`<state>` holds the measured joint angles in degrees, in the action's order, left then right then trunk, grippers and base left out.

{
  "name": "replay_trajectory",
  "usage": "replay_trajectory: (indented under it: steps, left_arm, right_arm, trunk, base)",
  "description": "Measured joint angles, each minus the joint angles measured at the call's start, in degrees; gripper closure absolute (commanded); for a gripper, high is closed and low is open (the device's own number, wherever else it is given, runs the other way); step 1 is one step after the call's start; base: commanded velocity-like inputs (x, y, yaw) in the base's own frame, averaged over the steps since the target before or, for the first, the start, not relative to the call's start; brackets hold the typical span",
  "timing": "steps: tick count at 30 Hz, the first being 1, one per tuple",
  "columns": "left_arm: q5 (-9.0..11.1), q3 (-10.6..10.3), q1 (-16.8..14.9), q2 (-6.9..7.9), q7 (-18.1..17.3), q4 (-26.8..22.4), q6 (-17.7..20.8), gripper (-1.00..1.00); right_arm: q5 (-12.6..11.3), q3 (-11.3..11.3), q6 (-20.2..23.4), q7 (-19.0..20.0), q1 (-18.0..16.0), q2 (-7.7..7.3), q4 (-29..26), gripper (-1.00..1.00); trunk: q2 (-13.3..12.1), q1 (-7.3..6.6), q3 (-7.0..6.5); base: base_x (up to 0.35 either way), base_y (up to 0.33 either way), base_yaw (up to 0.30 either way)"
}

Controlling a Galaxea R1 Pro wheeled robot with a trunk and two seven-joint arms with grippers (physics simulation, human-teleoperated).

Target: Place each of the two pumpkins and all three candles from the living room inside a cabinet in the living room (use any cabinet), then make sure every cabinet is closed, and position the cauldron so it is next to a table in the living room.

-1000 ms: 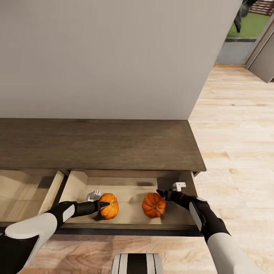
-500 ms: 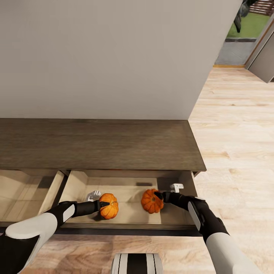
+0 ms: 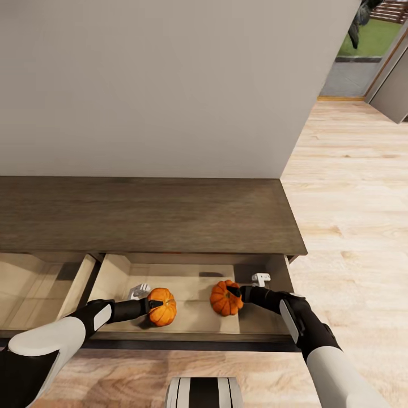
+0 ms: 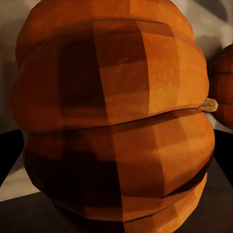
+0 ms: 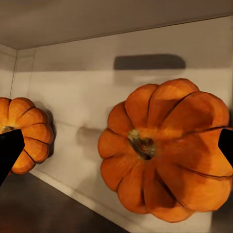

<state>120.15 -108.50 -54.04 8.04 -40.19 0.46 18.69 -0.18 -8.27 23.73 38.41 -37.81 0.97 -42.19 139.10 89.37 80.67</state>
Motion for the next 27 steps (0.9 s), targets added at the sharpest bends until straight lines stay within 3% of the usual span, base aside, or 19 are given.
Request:
replay_trajectory:
  steps: [1, 6, 11, 18, 22, 25, 26, 27]
  left_arm:
    - [0.01, 0.0, 0.0, 0.0, 0.01, 0.0, -0.02, -1.0]
    - [-0.01, 0.0, -0.01, 0.06, 0.01, -0.2, -0.06, -1.0]
    - [0.07, 1.84, 0.17, 0.47, -0.01, -0.15, -0.06, -1.0]
    - [0.07, 2.07, 0.24, 0.64, -0.06, -0.09, -0.07, -1.0]
    - [-0.03, 1.3, 1.23, 3.24, -0.78, -0.11, -0.08, -1.0]
    - [0.05, 1.52, 1.29, 3.3, -3.15, -0.1, -0.07, -1.0]
    - [0.24, 1.06, 1.04, 5.15, -4.42, -0.12, -0.01, -1.0]
    - [0.16, 0.82, 0.67, 5.92, -5.7, -0.11, -0.06, -1.0]
  right_arm:
    - [0.0, 0.0, 0.0, 0.0, 0.01, 0.0, 0.0, -1.0]
    - [0.0, -0.03, 0.0, 0.0, 0.01, -0.02, 0.0, -1.0]
    - [0.0, 0.0, 0.0, 0.0, 0.01, 0.0, 0.0, -1.0]
    - [0.0, 0.0, 0.0, 0.0, 0.01, 0.0, 0.0, -1.0]
    - [0.01, 0.0, 0.0, 0.0, 0.01, 0.0, 0.0, -1.0]
    - [0.01, 0.01, -0.03, -0.01, 0.01, 0.0, 0.07, -1.0]
    - [0.01, 0.01, -0.02, -0.01, 0.01, 0.0, 0.08, -1.0]
    - [0.01, 0.01, -0.01, -0.01, 0.01, 0.0, 0.09, -1.0]
  trunk:
    - [0.0, 0.0, 0.0]
    - [0.0, 0.0, 0.0]
    - [0.0, 0.0, 0.0]
    - [0.0, 0.0, 0.0]
    - [0.0, 0.01, 0.0]
    - [0.0, 0.0, 0.0]
    - [-0.01, 0.03, 0.01]
    - [-0.01, 0.03, 0.01]
  base:
    - [0.0, 0.0, 0.0]
    - [0.0, 0.0, 0.0]
    - [0.0, 0.0, 0.0]
    - [0.0, 0.0, 0.0]
    - [0.0, 0.0, 0.0]
    - [0.0, 0.0, 0.0]
    - [0.0, 0.0, 0.0]
    - [0.0, 0.0, 0.0]
